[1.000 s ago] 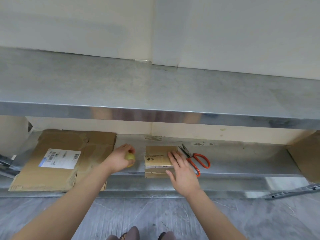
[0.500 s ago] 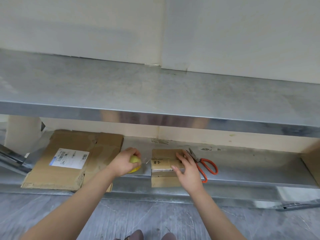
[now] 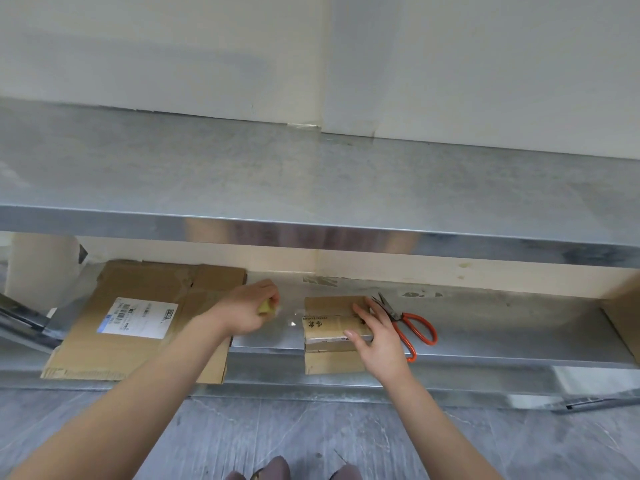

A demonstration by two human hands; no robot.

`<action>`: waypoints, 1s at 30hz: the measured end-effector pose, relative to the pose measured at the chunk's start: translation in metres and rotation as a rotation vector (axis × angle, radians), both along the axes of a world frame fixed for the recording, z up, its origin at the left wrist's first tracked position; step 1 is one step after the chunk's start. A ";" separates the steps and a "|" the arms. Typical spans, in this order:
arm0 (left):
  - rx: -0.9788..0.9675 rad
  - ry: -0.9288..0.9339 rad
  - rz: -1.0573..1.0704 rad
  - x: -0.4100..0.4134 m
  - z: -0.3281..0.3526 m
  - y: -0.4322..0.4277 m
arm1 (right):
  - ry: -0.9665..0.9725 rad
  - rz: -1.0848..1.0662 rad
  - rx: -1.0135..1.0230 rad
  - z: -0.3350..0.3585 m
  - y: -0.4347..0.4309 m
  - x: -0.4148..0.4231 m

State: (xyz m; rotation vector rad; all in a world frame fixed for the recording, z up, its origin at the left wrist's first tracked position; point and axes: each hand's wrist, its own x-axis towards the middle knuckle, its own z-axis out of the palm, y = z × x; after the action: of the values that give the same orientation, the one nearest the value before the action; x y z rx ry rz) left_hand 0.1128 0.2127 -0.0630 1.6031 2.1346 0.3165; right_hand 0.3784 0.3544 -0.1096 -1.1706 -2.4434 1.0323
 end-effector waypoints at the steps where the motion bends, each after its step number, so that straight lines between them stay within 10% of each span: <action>1: -0.011 0.027 0.021 -0.009 0.005 -0.002 | 0.000 -0.001 -0.004 0.000 -0.001 0.000; 16: 0.169 -0.144 0.214 0.022 0.007 -0.034 | -0.307 0.162 0.340 0.015 -0.023 0.002; 30: 0.254 -0.090 0.095 0.050 0.039 -0.076 | 0.093 0.244 0.152 0.061 -0.107 -0.079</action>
State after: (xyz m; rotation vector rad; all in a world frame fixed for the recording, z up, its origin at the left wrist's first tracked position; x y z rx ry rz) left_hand 0.1624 0.1367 -0.0241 1.5887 2.1747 0.7015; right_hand 0.2989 0.2472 -0.0488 -0.7753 -2.5830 0.9196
